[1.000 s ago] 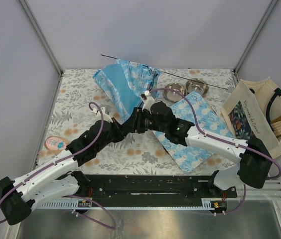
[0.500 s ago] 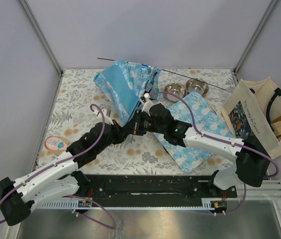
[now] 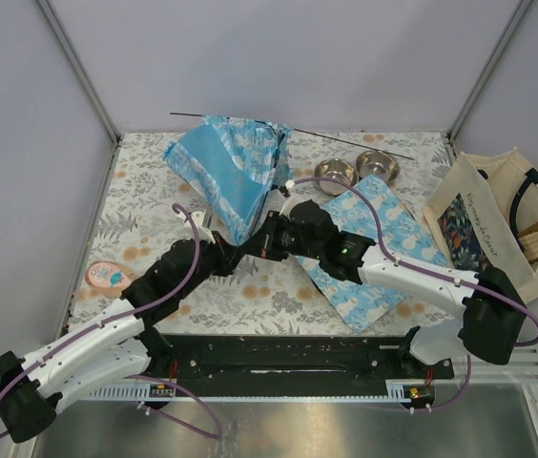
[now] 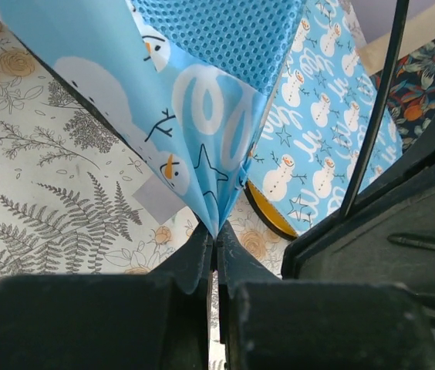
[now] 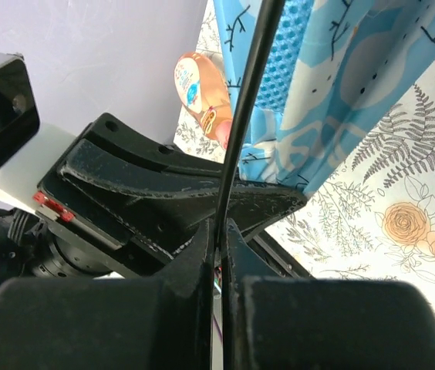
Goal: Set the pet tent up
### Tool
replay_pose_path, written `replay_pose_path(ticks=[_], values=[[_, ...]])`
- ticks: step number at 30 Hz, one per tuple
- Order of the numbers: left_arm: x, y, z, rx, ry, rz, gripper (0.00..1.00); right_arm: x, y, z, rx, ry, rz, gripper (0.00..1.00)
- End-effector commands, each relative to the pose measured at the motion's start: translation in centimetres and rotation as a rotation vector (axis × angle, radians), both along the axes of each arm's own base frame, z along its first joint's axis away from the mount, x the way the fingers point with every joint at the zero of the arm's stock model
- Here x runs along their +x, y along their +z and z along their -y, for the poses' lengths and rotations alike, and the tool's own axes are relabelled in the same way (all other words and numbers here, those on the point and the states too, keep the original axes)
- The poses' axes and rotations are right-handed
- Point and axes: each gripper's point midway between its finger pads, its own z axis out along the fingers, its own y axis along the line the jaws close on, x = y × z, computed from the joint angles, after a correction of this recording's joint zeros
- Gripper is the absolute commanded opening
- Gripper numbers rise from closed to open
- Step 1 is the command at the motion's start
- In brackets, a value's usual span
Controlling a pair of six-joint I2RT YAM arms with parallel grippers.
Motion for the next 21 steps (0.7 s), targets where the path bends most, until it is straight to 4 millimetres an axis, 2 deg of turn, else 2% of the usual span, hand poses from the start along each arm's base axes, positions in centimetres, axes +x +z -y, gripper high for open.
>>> replay_pose_path(ticks=[1, 7, 15, 21], values=[[-3.6, -4.1, 0.7, 0.132, -0.204, -0.110, 0.00, 9.8, 7.6, 3.2, 0.105, -0.390, 0.240, 0.00], [-4.1, -3.5, 1.2, 0.153, -0.281, -0.065, 0.00, 11.5, 10.1, 3.8, 0.176, -0.491, 0.281, 0.00], [-4.1, -3.4, 0.3, 0.200, -0.287, -0.030, 0.00, 13.8, 12.8, 6.7, 0.177, -0.669, 0.361, 0.00], [-4.5, -3.8, -0.2, 0.222, -0.291, -0.026, 0.00, 15.2, 14.0, 8.8, 0.153, -0.759, 0.400, 0.00]])
